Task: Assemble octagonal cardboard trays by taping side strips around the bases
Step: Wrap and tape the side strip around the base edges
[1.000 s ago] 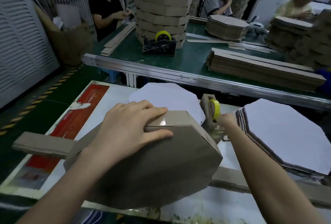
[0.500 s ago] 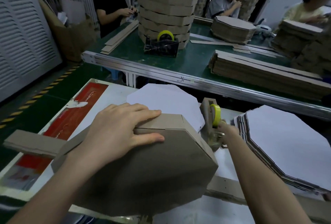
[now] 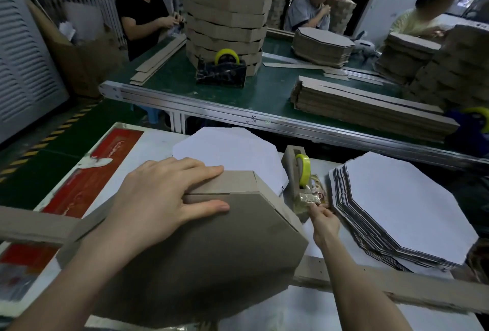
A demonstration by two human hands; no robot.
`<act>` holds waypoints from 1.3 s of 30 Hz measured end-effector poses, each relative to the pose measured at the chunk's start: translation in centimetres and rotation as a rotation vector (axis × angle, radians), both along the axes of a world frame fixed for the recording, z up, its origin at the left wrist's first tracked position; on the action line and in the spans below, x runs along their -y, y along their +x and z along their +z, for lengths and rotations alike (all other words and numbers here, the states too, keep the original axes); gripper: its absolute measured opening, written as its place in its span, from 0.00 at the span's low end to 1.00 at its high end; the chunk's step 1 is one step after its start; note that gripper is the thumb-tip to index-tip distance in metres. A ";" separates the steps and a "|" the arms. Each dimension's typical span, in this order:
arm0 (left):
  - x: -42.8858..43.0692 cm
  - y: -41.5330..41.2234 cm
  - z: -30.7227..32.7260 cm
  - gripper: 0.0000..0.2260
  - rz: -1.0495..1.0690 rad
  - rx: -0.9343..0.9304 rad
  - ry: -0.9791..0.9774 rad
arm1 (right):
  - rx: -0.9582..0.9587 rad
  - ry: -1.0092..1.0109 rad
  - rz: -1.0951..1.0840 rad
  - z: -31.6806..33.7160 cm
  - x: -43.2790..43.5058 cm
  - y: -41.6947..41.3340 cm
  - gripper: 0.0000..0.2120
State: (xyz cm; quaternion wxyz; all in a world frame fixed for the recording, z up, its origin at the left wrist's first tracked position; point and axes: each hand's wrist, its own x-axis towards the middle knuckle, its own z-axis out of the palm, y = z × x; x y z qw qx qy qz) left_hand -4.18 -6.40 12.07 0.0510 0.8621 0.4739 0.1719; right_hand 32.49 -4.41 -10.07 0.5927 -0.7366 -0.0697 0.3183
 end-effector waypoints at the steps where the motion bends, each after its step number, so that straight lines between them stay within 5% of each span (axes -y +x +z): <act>1: 0.0 0.0 0.0 0.34 -0.001 -0.004 -0.007 | -0.006 -0.006 -0.013 -0.3 0.3 0.4 0.15; 8: 0.1 0.1 0.6 0.35 0.006 -0.066 -0.059 | 0.178 -0.194 0.393 2.1 1.3 -2.3 0.06; 12: 0.5 0.0 1.2 0.35 -0.009 -0.149 -0.059 | 0.410 -0.171 0.710 8.8 -0.1 -5.6 0.15; 16: 1.5 0.4 1.3 0.29 -0.089 -0.111 -0.112 | 0.535 -0.065 0.879 15.6 -0.1 -8.4 0.31; 25: 2.5 -0.6 0.4 0.30 -0.089 0.093 -0.194 | 0.412 0.365 1.165 26.3 4.7 -13.5 0.17; 33: 3.4 -0.8 0.0 0.32 -0.128 0.134 -0.120 | 0.627 0.039 1.323 26.7 6.0 -14.8 0.17; 39: 3.7 -0.8 -0.2 0.30 -0.155 0.135 -0.100 | 0.686 -0.023 1.280 26.4 6.2 -14.2 0.14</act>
